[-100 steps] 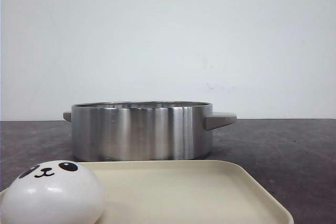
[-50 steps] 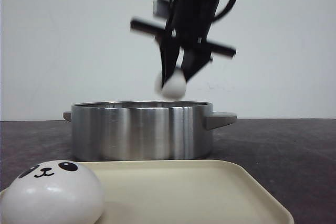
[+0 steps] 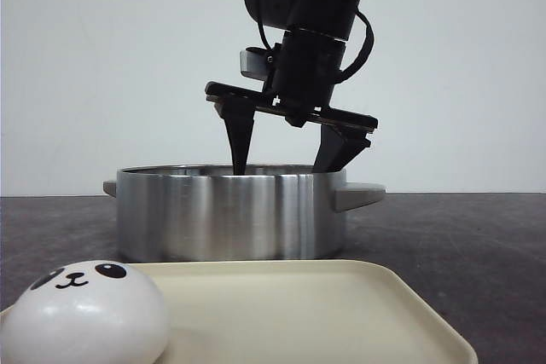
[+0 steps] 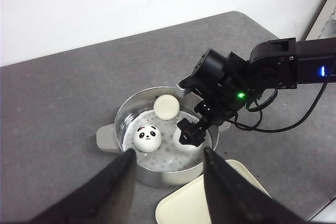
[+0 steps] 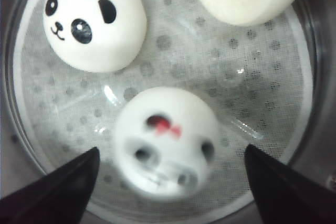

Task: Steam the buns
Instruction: 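Carry the bun with the right gripper into the pot and release, then raise the open right gripper out of the pot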

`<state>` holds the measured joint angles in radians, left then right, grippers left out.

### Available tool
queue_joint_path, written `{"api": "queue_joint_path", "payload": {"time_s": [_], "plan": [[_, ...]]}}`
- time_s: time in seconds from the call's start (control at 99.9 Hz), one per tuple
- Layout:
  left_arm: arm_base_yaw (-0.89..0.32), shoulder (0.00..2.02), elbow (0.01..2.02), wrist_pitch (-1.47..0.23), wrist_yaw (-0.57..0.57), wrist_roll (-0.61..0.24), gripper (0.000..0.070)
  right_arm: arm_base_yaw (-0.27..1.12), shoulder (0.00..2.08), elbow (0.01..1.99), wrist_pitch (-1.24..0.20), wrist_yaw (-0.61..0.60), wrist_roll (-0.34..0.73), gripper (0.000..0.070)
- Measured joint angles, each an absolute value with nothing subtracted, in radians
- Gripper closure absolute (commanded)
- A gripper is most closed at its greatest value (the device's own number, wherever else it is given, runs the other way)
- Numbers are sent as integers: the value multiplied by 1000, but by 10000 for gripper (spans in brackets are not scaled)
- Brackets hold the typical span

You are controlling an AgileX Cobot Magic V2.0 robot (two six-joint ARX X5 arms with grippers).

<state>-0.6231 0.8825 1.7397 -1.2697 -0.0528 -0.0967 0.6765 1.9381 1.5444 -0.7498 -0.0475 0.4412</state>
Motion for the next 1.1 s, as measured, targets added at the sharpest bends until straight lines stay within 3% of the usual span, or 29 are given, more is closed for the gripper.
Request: {"api": "queue_joint_path", "payload": {"time_s": [0.21, 0.25, 0.33, 0.35, 0.501, 0.711, 0.751, 0.861, 0.891, 1.101], "plan": [[-623, 891, 1740, -1272, -53, -97, 470, 681, 1938, 1631, -910, 51, 414, 143], [-623, 894, 1739, -1277, -52, -97, 470, 682, 1938, 1660, -945, 77, 404, 263], [-623, 900, 1726, -1289, -52, -106, 470, 685, 1921, 1711, -986, 114, 383, 638], [-623, 902, 1720, -1293, -52, -109, 470, 686, 1910, 1719, -991, 121, 374, 700], [-623, 903, 1630, -1314, -42, -150, 470, 746, 1729, 1740, -987, 190, 330, 690], [-625, 900, 1403, -1266, 88, -241, 465, 944, 1392, 1759, -959, 404, 318, 690], [-631, 900, 1348, -1238, 128, -261, 434, 994, 1337, 1759, -963, 440, 318, 690], [-668, 910, 1182, -1136, 203, -321, 242, 1135, 1217, 1759, -978, 526, 318, 690], [-682, 916, 1135, -1110, 207, -336, 217, 1171, 1192, 1759, -988, 552, 318, 690], [-766, 1010, 884, -1031, 197, -398, 191, 1354, 1078, 1759, -1161, 746, 361, 690]]}}
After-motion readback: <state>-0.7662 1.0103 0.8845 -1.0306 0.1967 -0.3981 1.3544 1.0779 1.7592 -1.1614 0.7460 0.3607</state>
